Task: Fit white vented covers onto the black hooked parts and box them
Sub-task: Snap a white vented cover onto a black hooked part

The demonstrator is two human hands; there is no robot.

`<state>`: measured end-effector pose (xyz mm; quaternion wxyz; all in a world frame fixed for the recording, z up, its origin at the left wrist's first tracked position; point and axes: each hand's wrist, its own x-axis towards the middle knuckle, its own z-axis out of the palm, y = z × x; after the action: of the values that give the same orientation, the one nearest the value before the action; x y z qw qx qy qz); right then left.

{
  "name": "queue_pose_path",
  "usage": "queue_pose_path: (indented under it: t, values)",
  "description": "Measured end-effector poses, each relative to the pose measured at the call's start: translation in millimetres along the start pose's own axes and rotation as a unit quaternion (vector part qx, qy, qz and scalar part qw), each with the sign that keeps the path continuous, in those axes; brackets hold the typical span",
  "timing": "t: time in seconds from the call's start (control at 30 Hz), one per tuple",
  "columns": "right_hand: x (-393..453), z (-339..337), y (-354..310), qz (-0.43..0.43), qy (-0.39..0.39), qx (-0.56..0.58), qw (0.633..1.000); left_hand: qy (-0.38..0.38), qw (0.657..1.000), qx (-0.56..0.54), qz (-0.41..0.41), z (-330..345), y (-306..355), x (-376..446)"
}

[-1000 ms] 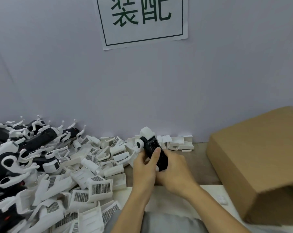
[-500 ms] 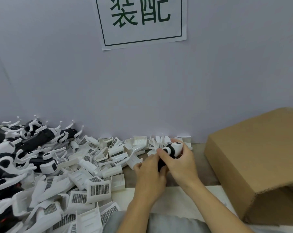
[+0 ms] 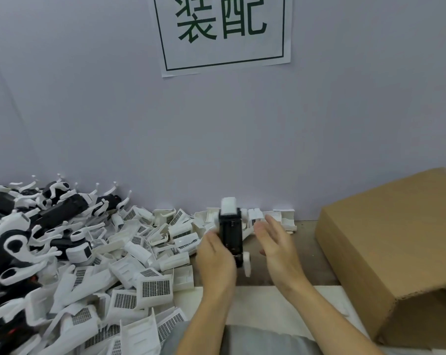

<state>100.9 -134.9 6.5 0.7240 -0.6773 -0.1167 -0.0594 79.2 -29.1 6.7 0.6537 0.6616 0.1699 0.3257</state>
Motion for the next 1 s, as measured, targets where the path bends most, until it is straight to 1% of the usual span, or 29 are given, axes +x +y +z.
queue_pose_path:
  t: [0.03,0.07,0.1,0.13,0.17,0.27,0.3,0.37,0.47,0.53,0.57,0.67,0.73,0.83,0.9,1.0]
  values:
    - [1.0,-1.0,0.5,0.007,0.014,-0.01,1.0,0.015,0.991,-0.085,-0.101,-2.2,2.8,2.3]
    - [2.0,-2.2,0.8,0.013,0.028,-0.015,0.999,0.001,0.966,-0.173,-0.19,-4.9,4.6,4.2]
    - [3.2,-3.1,1.4,0.017,0.038,-0.014,0.999,-0.024,0.933,-0.252,-0.255,-7.8,6.1,5.5]
    - [4.3,-3.2,1.5,0.025,0.05,-0.009,0.998,-0.06,0.909,-0.303,-0.281,-9.7,7.4,6.7]
    - [5.6,-3.3,1.6,0.032,0.062,0.0,0.998,-0.101,0.898,-0.323,-0.28,-10.7,8.2,7.2]
    - [8.5,-3.9,2.7,0.054,0.085,0.015,0.995,-0.18,0.895,-0.33,-0.239,-9.3,11.4,3.6]
    - [9.2,-4.7,3.2,0.059,0.091,0.019,0.994,-0.192,0.894,-0.331,-0.233,-8.3,11.8,2.5]
    - [10.4,-6.5,4.7,0.075,0.1,0.024,0.992,-0.187,0.887,-0.346,-0.244,-7.5,9.0,4.2]
    - [9.3,-6.8,3.9,0.096,0.095,0.019,0.991,-0.185,0.862,-0.39,-0.265,-11.3,8.8,7.5]
    - [7.7,-5.5,2.4,0.103,0.066,0.015,0.992,-0.164,0.87,-0.379,-0.269,-13.0,8.8,9.6]
    - [6.4,-4.3,1.4,0.105,0.039,0.016,0.994,-0.147,0.876,-0.372,-0.269,-13.0,8.2,9.5]
    - [1.5,0.4,-0.4,0.114,-0.079,0.035,0.99,-0.118,0.895,-0.341,-0.262,-10.5,7.2,7.1]
    - [-1.0,2.1,-0.6,0.117,-0.142,0.053,0.981,-0.108,0.903,-0.326,-0.258,-10.3,7.0,6.2]
    - [-1.6,1.0,1.2,0.122,-0.184,0.096,0.971,-0.12,0.906,-0.314,-0.258,-10.0,10.2,5.2]
    - [-3.2,1.4,0.9,0.125,-0.206,0.096,0.966,-0.124,0.913,-0.287,-0.263,-9.3,9.4,4.4]
    - [-5.9,4.0,0.3,0.121,-0.207,0.079,0.968,-0.134,0.925,-0.25,-0.251,-7.5,7.8,3.4]
